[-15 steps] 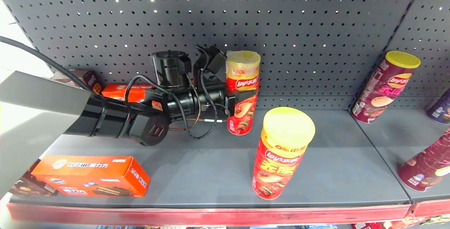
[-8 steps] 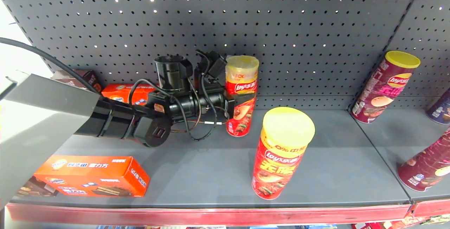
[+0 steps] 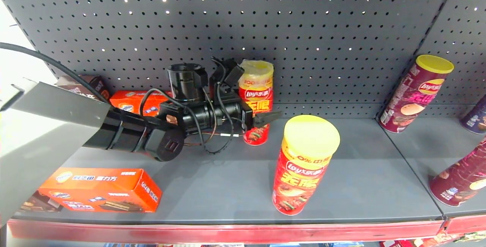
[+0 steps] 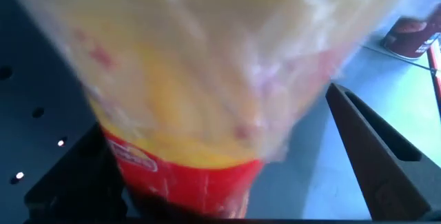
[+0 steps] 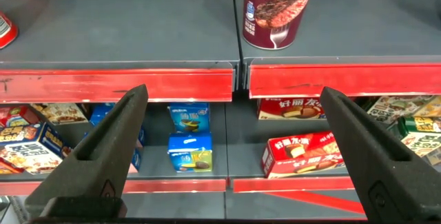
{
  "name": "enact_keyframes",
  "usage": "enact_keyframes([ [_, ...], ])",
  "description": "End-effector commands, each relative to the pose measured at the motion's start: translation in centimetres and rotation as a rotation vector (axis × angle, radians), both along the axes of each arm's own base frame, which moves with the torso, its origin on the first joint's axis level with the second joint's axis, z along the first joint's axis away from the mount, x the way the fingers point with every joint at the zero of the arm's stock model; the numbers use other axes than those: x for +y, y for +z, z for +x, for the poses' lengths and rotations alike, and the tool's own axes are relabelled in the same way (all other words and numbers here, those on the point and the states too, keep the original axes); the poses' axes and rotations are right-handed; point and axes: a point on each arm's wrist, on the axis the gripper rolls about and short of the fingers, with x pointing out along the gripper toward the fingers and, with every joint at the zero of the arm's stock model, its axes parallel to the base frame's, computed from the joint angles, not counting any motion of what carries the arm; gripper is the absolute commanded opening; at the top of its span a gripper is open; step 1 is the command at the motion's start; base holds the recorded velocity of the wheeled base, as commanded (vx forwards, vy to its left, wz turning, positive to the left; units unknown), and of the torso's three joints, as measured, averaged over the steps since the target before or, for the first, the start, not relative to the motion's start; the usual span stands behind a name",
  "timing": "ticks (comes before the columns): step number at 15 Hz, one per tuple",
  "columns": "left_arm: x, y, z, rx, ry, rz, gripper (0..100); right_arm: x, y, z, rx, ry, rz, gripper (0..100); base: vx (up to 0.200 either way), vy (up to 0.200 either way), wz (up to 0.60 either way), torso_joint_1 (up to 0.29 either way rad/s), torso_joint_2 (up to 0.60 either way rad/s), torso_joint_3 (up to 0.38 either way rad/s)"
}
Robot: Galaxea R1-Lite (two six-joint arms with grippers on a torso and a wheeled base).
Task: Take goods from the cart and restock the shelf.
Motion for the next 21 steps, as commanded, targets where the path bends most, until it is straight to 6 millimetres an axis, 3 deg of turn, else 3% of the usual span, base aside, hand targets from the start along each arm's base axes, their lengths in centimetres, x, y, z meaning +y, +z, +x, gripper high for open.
enact_keyframes([
  [1,1.0,0.9,-1.2,0.003,0.008,0.001,100,0.0,0.0,0.0,0.002,0.001,0.000,100,0.000,0.000,0.00,0.000,0.00,0.000],
  [4,2.4,0.7,-4.1,0.048,0.027,0.024,100,0.0,0.0,0.0,0.002,0.001,0.000,100,0.000,0.000,0.00,0.000,0.00,0.000],
  [6,3.0,0.7,-4.9,0.055,0.109,0.036,100,0.0,0.0,0.0,0.002,0.001,0.000,100,0.000,0.000,0.00,0.000,0.00,0.000],
  [11,3.5,1.2,-5.2,0.035,0.296,0.047,100,0.0,0.0,0.0,0.002,0.001,0.000,100,0.000,0.000,0.00,0.000,0.00,0.000],
  [15,3.9,0.4,-5.3,0.017,0.438,0.096,100,0.0,0.0,0.0,0.002,0.001,0.000,100,0.000,0.000,0.00,0.000,0.00,0.000],
  [19,5.4,1.5,-7.7,0.002,0.492,0.094,100,0.0,0.0,0.0,0.002,0.001,0.000,100,0.000,0.000,0.00,0.000,0.00,0.000],
  [21,6.3,1.5,-8.0,-0.005,0.530,0.114,100,0.0,0.0,0.0,0.002,0.001,0.000,100,0.000,0.000,0.00,0.000,0.00,0.000],
])
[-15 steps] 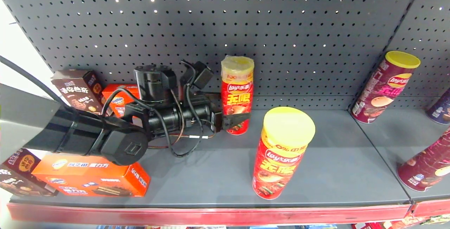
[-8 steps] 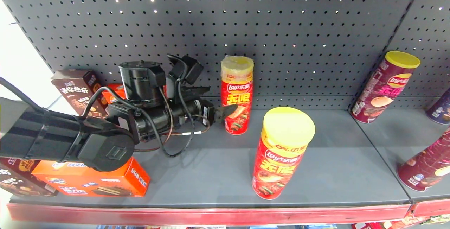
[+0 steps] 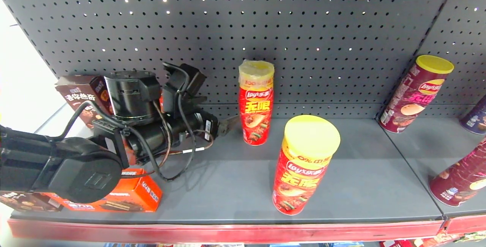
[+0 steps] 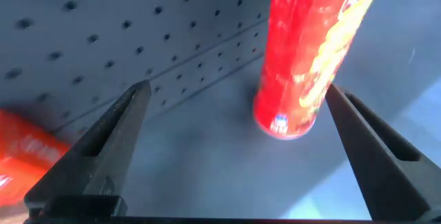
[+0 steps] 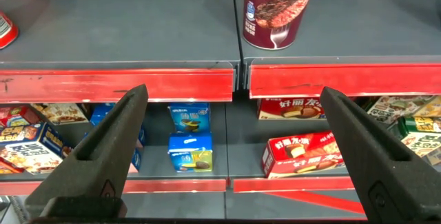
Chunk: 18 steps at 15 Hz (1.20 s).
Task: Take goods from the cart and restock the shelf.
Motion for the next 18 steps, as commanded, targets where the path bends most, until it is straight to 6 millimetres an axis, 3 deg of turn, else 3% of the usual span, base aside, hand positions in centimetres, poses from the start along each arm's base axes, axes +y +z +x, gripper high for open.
enact_keyframes([
  [1,1.5,0.4,-0.4,-0.033,0.038,0.048,100,0.0,0.0,0.0,0.002,0.000,0.000,100,0.000,0.000,0.00,0.000,0.00,0.000],
  [5,2.0,-0.1,0.3,-0.054,0.163,0.151,100,0.0,0.0,0.0,0.002,0.000,0.000,100,0.000,0.000,0.00,0.000,0.00,0.000],
  [12,-0.7,-1.1,2.9,-0.068,0.182,0.188,100,0.0,0.0,0.0,0.002,0.000,0.000,100,0.000,0.000,0.00,0.000,0.00,0.000],
  [18,-2.0,-1.5,3.4,-0.066,0.159,0.189,100,0.0,0.0,0.0,0.002,0.000,0.000,100,0.000,0.000,0.00,0.000,0.00,0.000],
])
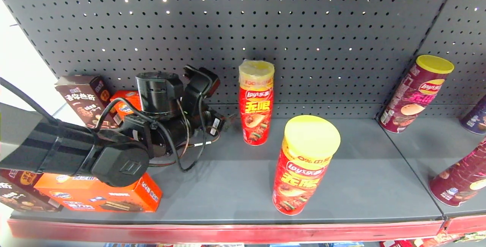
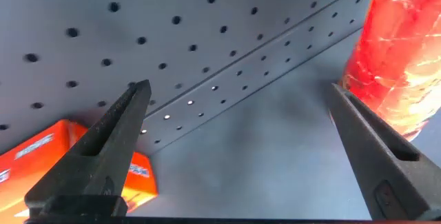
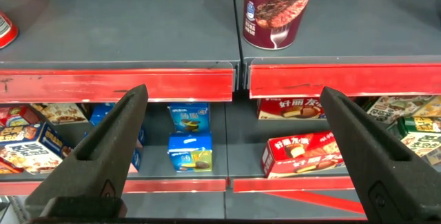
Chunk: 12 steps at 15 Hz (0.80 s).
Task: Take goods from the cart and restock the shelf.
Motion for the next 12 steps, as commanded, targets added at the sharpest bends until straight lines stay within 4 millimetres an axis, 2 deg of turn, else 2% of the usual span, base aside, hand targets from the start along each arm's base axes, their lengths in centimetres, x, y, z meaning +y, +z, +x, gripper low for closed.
enact_keyframes([
  [1,-0.4,-0.4,0.4,0.006,-0.006,0.001,100,0.0,0.0,0.0,0.001,0.000,0.000,100,0.000,0.000,0.00,0.000,0.00,0.000],
  [8,-1.7,-0.1,0.8,0.015,-0.029,-0.003,100,0.0,0.0,0.0,0.001,0.000,0.000,100,0.000,0.000,0.00,0.000,0.00,0.000],
  [12,-1.8,-0.4,0.9,0.021,-0.029,-0.001,100,0.0,0.0,0.0,0.001,0.000,0.000,100,0.000,0.000,0.00,0.000,0.00,0.000],
])
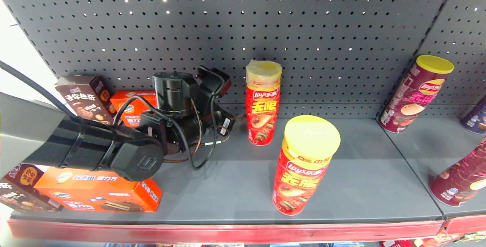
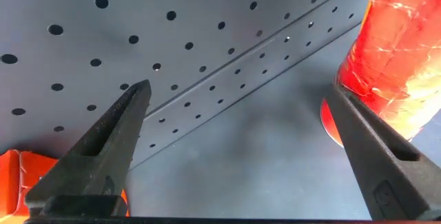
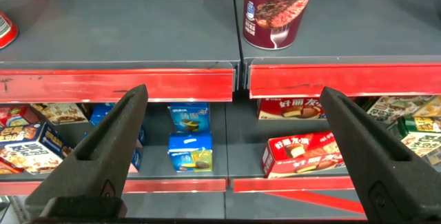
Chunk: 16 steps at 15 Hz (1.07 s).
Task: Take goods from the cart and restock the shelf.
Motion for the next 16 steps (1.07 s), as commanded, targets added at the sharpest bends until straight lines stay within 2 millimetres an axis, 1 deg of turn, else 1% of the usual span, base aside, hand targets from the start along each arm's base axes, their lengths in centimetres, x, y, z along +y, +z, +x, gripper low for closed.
enact_keyframes([
  [1,0.1,0.0,0.0,-0.002,0.003,-0.002,100,0.0,0.0,0.0,0.001,-0.001,0.000,100,0.000,0.000,0.00,0.000,0.00,0.000],
  [2,0.4,-0.1,-0.1,-0.001,0.008,0.000,100,0.0,0.0,0.0,0.001,0.001,0.000,100,0.000,0.000,0.00,0.000,0.00,0.000],
  [4,0.9,0.9,-0.8,-0.015,0.019,-0.014,100,0.0,0.0,0.0,0.001,0.001,0.000,100,0.000,0.000,0.00,0.000,0.00,0.000],
  [5,1.8,3.2,-1.9,-0.067,0.039,-0.043,100,0.0,0.0,0.0,0.001,0.001,0.000,100,0.000,0.000,0.00,0.000,0.00,0.000],
  [6,2.4,3.6,-2.1,-0.074,0.052,-0.048,100,0.0,0.0,0.0,0.001,0.001,0.000,100,0.000,0.000,0.00,0.000,0.00,0.000],
  [7,3.8,4.7,-2.6,-0.102,0.084,-0.063,100,0.0,0.0,0.0,0.001,0.001,0.000,100,0.000,0.000,0.00,0.000,0.00,0.000],
  [9,5.2,5.9,-3.3,-0.135,0.114,-0.077,100,0.0,0.0,0.0,0.001,0.001,0.000,100,0.000,0.000,0.00,0.000,0.00,0.000],
  [10,5.9,6.8,-4.3,-0.168,0.120,-0.094,100,0.0,0.0,0.0,0.001,0.001,0.000,100,0.000,0.000,0.00,0.000,0.00,0.000],
  [12,6.2,7.0,-6.1,-0.194,0.105,-0.108,100,0.0,0.0,0.0,0.001,0.001,0.000,100,0.000,0.000,0.00,0.000,0.00,0.000],
  [14,6.3,6.8,-6.5,-0.237,0.098,-0.130,100,0.0,0.0,0.0,0.001,0.004,-0.003,100,0.000,0.000,0.00,0.000,0.00,0.000],
  [16,6.4,7.0,-6.7,-0.286,0.098,-0.154,100,0.0,0.0,0.0,0.007,0.005,-0.002,100,0.000,0.000,0.00,0.000,0.00,0.000],
])
